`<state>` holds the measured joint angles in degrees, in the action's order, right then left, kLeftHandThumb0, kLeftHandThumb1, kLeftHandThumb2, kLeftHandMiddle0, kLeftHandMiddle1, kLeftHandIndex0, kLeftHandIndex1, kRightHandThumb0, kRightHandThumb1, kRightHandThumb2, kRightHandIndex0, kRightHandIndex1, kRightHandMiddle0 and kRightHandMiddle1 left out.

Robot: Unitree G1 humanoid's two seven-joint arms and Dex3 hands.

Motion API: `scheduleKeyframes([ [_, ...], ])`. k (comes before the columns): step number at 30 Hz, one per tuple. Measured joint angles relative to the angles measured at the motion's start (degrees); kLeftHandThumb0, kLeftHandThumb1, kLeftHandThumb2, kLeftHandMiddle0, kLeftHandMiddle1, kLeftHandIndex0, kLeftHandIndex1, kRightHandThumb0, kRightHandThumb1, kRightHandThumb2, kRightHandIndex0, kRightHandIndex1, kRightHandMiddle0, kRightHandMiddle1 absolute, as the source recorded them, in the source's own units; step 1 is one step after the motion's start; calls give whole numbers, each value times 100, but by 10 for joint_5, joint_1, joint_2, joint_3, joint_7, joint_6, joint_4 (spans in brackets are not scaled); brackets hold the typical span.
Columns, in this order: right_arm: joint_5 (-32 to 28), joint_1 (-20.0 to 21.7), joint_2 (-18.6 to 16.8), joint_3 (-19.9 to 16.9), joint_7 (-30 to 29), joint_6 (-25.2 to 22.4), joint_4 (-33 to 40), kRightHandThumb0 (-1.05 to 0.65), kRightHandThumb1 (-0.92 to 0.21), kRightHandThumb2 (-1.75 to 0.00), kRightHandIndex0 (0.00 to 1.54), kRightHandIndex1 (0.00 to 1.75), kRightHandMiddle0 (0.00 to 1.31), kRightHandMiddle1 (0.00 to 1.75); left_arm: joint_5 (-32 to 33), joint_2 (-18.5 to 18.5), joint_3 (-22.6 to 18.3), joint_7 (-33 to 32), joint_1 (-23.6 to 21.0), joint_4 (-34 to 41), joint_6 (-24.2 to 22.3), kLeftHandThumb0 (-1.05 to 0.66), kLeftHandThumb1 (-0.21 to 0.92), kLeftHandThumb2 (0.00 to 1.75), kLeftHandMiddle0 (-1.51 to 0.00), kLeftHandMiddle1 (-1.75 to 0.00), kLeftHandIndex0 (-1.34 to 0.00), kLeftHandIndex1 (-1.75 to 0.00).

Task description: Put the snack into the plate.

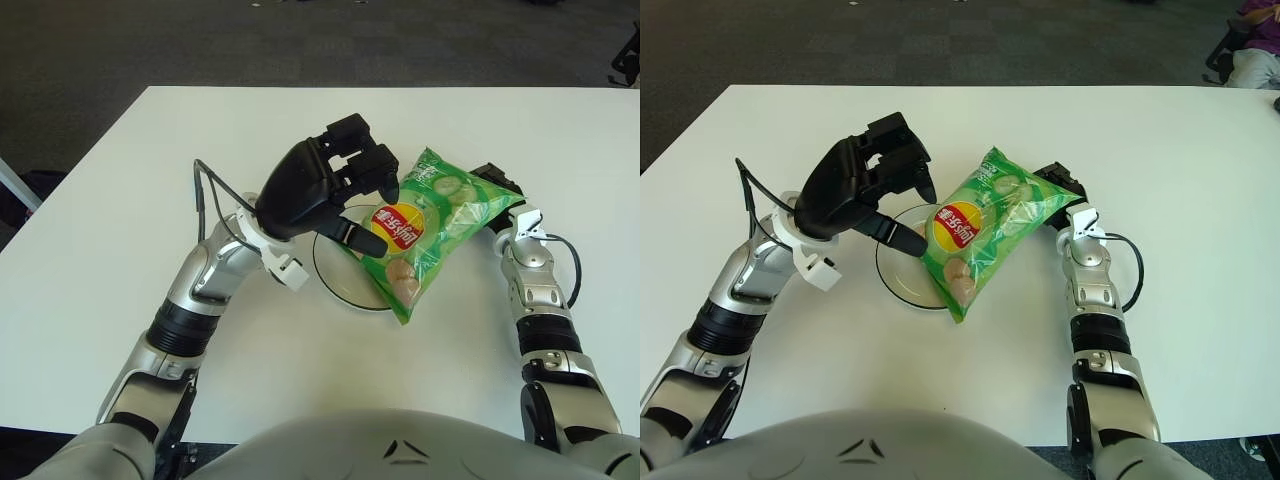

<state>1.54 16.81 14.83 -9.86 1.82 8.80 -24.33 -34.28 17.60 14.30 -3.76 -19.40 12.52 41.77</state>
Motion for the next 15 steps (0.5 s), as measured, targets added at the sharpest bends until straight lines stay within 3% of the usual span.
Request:
scheduleKeyframes([
  [15,-2,0,1,0,-1,3,-3,-36,-92,-29,76,165,45,149,0,0,-3,0,0,-1,1,0,88,38,-42,-128,-38,-163],
])
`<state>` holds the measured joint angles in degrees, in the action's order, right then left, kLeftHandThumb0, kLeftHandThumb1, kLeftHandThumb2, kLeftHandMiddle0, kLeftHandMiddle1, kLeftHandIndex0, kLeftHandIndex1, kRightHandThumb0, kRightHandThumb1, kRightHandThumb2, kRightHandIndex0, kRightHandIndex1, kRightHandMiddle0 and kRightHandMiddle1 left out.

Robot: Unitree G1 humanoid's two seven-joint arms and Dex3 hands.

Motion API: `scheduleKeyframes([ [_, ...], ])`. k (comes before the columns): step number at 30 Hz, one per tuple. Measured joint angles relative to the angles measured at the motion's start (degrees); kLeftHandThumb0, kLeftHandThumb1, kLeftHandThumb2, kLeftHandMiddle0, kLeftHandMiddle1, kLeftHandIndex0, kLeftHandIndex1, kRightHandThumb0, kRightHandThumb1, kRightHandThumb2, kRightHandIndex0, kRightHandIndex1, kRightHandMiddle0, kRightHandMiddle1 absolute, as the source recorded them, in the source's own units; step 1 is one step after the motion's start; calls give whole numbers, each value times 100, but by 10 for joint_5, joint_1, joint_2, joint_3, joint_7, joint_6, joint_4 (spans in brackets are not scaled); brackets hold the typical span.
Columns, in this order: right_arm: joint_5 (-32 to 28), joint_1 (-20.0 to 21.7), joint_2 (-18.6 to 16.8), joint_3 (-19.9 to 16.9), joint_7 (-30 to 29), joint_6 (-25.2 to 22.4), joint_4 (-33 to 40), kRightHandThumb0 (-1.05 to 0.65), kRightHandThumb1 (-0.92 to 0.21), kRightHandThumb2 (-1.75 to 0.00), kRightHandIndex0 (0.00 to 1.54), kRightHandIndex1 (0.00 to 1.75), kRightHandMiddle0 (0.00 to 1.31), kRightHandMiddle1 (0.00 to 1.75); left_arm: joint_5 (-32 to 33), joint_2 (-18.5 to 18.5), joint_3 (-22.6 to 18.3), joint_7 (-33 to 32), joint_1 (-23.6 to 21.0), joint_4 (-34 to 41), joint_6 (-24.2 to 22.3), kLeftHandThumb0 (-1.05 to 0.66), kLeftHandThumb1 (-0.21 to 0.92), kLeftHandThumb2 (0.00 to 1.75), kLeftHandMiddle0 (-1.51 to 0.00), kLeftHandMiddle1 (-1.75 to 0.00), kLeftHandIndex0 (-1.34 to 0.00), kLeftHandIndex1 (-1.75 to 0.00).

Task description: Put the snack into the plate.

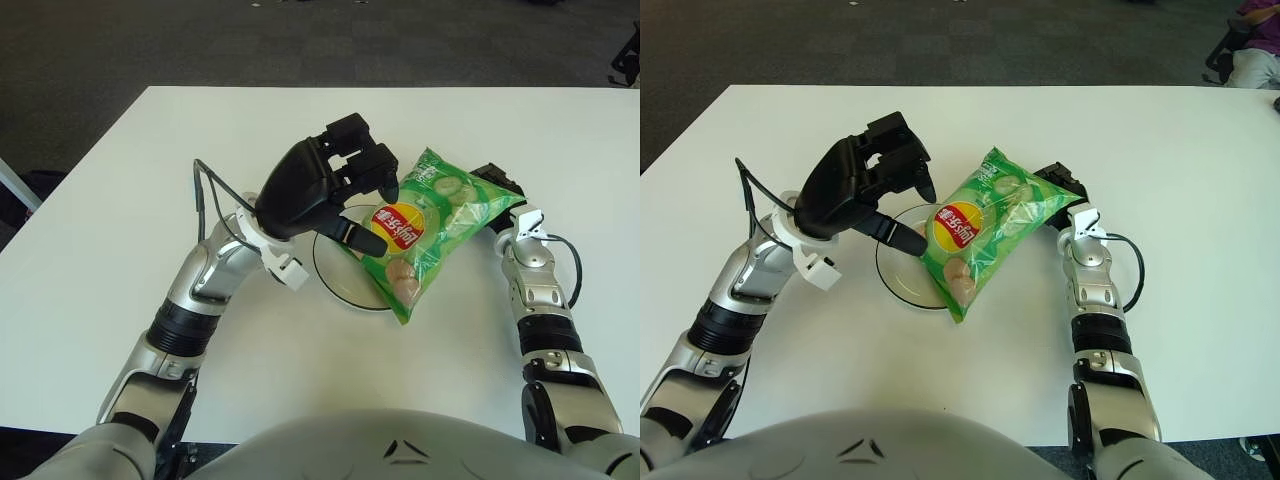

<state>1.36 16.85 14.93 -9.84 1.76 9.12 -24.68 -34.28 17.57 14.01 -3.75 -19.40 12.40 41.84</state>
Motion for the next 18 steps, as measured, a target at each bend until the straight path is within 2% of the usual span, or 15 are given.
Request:
scheduleKeyframes([
  [18,0,0,0,2,-4,0,0,-36,-92,-29,76,165,45,149,3,4,-7,2,0,-1,7,0,88,38,-42,-128,-38,-163],
])
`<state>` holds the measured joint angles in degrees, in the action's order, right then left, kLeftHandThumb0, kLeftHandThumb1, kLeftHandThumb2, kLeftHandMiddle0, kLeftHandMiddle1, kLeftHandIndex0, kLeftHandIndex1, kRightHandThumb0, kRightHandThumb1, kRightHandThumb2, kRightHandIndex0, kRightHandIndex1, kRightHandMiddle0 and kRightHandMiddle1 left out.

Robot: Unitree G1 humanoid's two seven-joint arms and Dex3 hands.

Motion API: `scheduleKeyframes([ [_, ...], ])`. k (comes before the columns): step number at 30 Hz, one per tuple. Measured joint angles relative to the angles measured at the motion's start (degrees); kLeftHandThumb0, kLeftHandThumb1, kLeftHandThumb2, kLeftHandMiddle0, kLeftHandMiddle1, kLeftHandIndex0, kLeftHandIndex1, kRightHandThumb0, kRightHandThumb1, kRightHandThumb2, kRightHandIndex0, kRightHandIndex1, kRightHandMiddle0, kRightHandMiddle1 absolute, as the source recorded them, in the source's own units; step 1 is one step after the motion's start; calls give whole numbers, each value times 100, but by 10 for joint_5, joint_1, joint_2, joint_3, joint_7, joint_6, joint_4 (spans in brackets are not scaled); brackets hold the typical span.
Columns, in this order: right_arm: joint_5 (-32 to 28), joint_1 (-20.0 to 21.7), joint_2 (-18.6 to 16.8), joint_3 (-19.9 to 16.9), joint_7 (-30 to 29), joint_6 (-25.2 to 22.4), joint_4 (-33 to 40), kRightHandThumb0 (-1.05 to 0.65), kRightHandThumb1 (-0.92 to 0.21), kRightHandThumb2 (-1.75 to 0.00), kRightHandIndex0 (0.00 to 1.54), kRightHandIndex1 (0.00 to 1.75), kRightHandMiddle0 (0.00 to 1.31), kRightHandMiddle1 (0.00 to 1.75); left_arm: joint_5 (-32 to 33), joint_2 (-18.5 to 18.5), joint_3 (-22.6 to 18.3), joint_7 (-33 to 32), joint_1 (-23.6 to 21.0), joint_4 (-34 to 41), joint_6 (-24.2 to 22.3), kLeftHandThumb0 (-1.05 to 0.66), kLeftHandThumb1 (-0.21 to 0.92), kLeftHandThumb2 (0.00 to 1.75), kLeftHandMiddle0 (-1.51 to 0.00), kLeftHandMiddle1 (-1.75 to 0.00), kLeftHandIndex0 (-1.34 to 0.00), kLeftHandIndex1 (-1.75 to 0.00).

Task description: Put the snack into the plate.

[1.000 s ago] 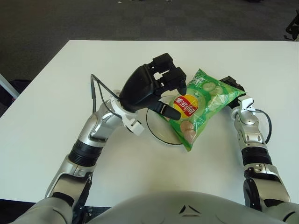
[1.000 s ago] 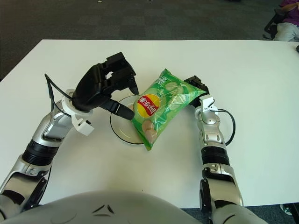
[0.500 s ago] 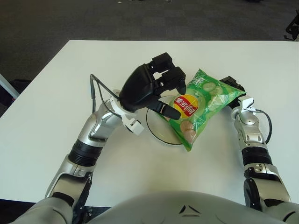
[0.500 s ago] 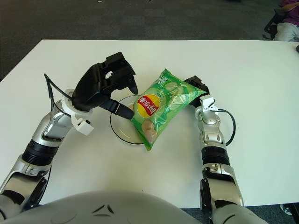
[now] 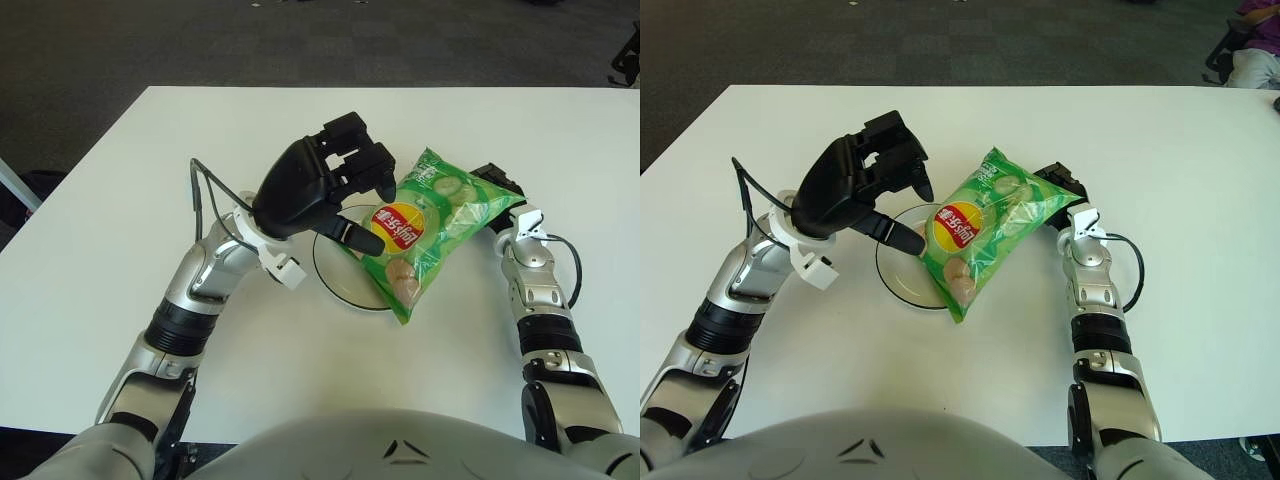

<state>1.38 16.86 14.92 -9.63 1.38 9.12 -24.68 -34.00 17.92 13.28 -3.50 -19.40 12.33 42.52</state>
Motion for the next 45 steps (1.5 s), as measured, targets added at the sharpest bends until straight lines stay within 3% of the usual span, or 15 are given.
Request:
scheduleKeyframes([
  [45,0,3,0,12,-13,-3,0,-36,-92,-29,76,165,45,149,17,2,-18,10,0,-13,13,0,89,37,-42,-128,-38,-163],
])
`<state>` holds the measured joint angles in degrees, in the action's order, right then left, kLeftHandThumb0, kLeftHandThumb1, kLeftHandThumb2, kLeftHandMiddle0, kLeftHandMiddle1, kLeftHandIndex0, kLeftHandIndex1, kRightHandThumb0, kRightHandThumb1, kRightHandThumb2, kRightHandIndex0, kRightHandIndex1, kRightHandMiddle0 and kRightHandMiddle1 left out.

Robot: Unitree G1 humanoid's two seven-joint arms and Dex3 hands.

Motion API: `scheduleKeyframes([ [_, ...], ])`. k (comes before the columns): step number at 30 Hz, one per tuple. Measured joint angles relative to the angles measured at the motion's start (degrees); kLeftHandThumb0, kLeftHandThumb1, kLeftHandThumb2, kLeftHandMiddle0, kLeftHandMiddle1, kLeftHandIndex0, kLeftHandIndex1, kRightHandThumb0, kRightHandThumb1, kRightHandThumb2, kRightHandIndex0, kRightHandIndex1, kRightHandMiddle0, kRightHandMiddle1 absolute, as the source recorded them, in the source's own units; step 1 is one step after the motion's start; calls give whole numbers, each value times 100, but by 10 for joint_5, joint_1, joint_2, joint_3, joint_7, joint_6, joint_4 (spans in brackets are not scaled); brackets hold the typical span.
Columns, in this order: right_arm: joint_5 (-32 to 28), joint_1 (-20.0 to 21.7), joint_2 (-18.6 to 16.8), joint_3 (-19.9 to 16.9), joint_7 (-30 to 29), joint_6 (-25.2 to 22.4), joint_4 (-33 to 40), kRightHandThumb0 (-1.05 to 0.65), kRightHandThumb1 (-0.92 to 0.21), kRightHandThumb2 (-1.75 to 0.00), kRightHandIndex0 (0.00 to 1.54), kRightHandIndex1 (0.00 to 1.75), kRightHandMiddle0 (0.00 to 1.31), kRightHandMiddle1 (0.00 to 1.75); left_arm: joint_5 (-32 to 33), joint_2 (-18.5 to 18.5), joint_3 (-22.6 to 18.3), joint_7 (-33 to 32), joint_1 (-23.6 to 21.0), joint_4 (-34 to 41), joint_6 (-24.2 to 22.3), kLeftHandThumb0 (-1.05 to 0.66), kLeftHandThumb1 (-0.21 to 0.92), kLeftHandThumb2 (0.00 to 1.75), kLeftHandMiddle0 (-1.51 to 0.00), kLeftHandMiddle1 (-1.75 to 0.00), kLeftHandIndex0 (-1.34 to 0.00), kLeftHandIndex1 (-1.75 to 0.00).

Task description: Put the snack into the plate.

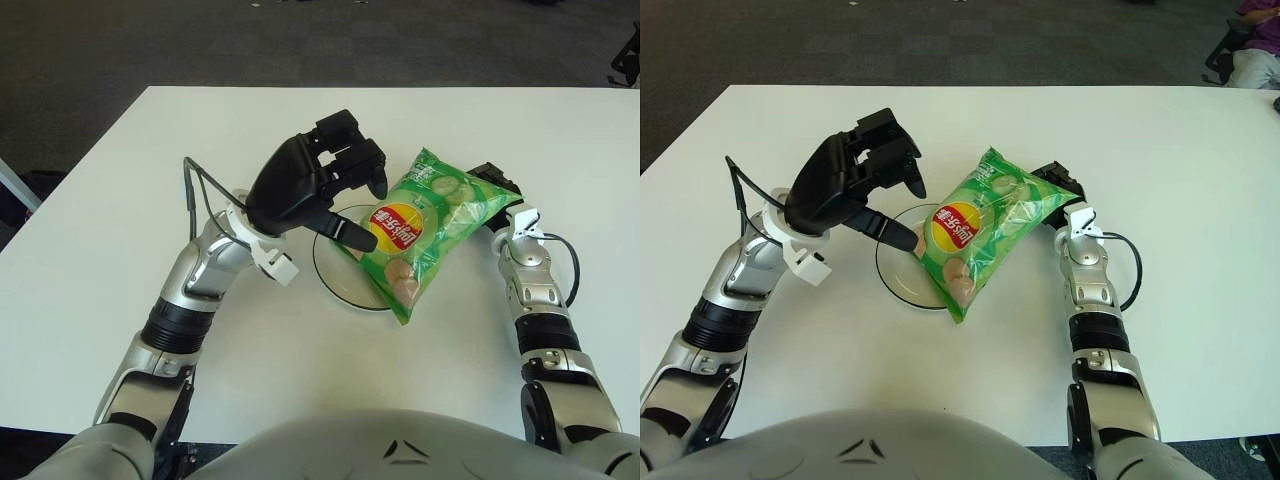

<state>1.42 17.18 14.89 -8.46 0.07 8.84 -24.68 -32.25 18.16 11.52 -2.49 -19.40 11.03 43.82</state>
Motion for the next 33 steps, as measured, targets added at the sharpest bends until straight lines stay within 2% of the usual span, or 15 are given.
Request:
scheduleKeyframes([
  [5,0,1,0,1,-1,-2,0,-36,-92,-29,76,165,45,149,2,1,-2,1,0,0,0,0,89,37,-42,-128,-38,-163],
  [6,-2,0,-3,1,0,0,1,-50,-92,-48,63,117,31,112,-3,-2,-1,-1,-2,-1,-3,0,90,34,-40,-133,-42,-155],
  [7,-13,-3,-10,-1,6,7,2,-55,-92,-56,60,95,27,95,-31,-9,1,-16,-10,-4,-18,0,90,32,-39,-135,-44,-152],
  [8,-28,-5,-17,-5,12,15,4,-62,-92,-70,63,62,22,67,-60,-15,2,-28,-20,-7,-33,0,91,31,-37,-138,-47,-147],
  [9,-44,-6,-26,-9,19,19,7,-68,-92,-79,64,40,19,48,-84,-22,3,-40,-32,-11,-50,0,91,30,-37,-140,-48,-144],
  [10,-63,-7,-36,-11,30,22,12,-70,-92,-84,67,33,18,42,-109,-32,5,-51,-45,-18,-70,-16,91,42,-35,-122,-39,-124],
  [11,-87,-8,-46,-14,44,21,19,-74,-92,-91,70,22,17,31,-98,-38,-1,-43,-60,-35,-81,-38,92,61,-39,-84,-28,-90],
  [12,-108,-7,-59,-14,57,19,25,-77,-92,-96,70,14,17,24,-70,-50,-8,-28,-74,-54,-87,-53,92,65,-36,-54,-22,-65],
  [13,-119,-8,-67,-12,68,18,28,-78,-92,-98,69,11,17,22,-48,-56,-14,-16,-84,-70,-89,-59,92,66,-35,-43,-20,-56],
  [15,-131,-9,-83,-9,86,19,34,-76,-92,-93,58,5,17,16,-2,-65,-26,9,-103,-108,-88,-71,92,68,-32,-18,-18,-33],
  [18,-107,-11,-95,-1,71,33,34,-71,-92,-73,41,2,22,13,68,-75,-45,48,-119,-161,-89,-78,92,70,-30,-6,-18,-19],
  [21,-61,-12,-97,7,27,43,34,-67,-92,-62,33,1,27,10,137,-86,-65,92,-119,-190,-115,-81,92,85,-36,-3,-19,-13],
  [25,-50,-12,-106,10,10,61,33,-71,-92,-74,40,2,29,7,239,-98,-96,150,-119,-218,-175,-79,92,95,-46,-4,-19,-10],
  [30,-43,-15,-120,9,-5,92,33,-70,-92,-79,46,3,30,6,367,-114,-143,216,-120,-266,-241,-71,92,78,-53,-3,-23,-9],
  [33,5,-19,-122,14,-46,131,33,-69,-92,-78,47,2,31,6,442,-128,-179,245,-120,-307,-270,-68,92,69,-56,-3,-30,-12],
])
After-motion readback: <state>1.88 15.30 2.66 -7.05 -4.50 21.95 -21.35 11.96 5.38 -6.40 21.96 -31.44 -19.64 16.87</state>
